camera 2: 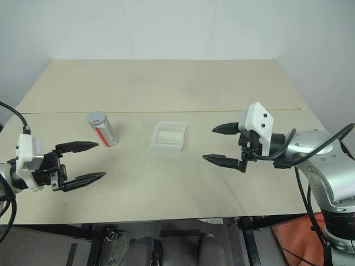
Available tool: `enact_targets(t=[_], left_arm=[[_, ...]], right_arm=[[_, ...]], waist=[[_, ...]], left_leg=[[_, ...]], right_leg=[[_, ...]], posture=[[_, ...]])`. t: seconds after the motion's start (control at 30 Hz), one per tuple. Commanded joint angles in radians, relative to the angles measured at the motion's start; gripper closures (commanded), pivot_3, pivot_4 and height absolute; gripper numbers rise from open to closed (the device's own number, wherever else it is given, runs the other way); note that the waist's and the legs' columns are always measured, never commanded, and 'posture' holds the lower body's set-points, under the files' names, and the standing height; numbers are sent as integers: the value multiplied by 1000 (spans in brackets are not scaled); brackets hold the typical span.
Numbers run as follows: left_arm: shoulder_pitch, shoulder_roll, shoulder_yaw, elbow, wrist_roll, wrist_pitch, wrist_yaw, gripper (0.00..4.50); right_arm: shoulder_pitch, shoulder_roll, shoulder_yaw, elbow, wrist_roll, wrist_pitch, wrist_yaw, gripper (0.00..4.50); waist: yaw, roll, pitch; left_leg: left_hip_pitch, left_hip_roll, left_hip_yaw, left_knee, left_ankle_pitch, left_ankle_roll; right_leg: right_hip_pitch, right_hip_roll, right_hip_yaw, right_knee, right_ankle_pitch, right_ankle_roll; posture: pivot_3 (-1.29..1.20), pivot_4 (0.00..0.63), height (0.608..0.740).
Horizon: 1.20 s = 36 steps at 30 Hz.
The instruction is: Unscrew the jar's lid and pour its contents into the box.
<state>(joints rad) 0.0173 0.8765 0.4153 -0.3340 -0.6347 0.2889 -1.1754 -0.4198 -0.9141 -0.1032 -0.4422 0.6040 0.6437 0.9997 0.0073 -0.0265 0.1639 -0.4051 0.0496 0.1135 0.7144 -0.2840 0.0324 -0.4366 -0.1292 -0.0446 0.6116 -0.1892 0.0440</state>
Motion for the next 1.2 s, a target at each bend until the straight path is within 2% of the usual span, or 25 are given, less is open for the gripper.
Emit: enact_targets(t=[0.03, 0.3, 0.4, 0.5, 0.67, 0.9, 1.0, 1.2], left_arm=[[10, 1, 39, -35, -21, 1, 17, 15], [60, -39, 73, -76, -12, -3, 104, 15], [79, -91, 67, -91, 23, -7, 198, 15], [94, -185, 28, -108, 92, -7, 349, 15], [65, -433, -108, -219, 265, 68, 747, 15], [20, -606, -218, -239, 417, 95, 999, 15], [-42, -648, -249, -205, 486, 107, 1085, 15], [-102, -652, -247, -144, 544, 112, 1134, 15]], right_arm=[[-12, 1, -16, -10, -6, -29, -3, 0], [-22, 14, -17, 1, -2, -36, 0, 0], [-16, 20, -15, -5, -4, -35, -4, 0], [-8, 24, -11, -11, -7, -35, -7, 0], [-9, 24, -9, -9, -3, -31, -3, 0], [-12, 25, -10, -7, -6, -35, -4, 0], [-7, 24, -18, -13, 2, -37, 5, 0], [-15, 5, -31, -13, 34, -8, 24, 0]], waist=[[1, 0, 0], [1, 0, 0], [1, 0, 0], [1, 0, 0], [7, -1, 0], [5, -1, -1], [6, -1, -1], [4, -1, -1]], left_leg=[[0, 0, 0, 0, 0, 0], [0, 0, 0, 0, 0, 0], [0, 0, 0, 0, 0, 0], [0, 0, 0, 0, 0, 0], [1, -1, -2, 1, 0, 1], [4, 0, -3, 1, -1, 1], [7, -1, -3, 1, -1, 2], [7, -1, -4, 1, -2, 3]], right_leg=[[0, 0, 0, 0, 0, 0], [0, 0, 0, 0, 0, 0], [0, 0, 0, 0, 0, 0], [1, 0, 0, 0, 0, 0], [4, 0, -1, -1, 0, 0], [6, 0, -1, -1, 1, 0], [10, 0, -1, -2, 1, 0], [11, 0, -2, -2, 1, 0]], posture=[[0, 150, 740], [0, 150, 740], [0, 150, 740], [0, 150, 740], [0, 150, 740], [0, 150, 740], [0, 150, 740], [0, 150, 740]])
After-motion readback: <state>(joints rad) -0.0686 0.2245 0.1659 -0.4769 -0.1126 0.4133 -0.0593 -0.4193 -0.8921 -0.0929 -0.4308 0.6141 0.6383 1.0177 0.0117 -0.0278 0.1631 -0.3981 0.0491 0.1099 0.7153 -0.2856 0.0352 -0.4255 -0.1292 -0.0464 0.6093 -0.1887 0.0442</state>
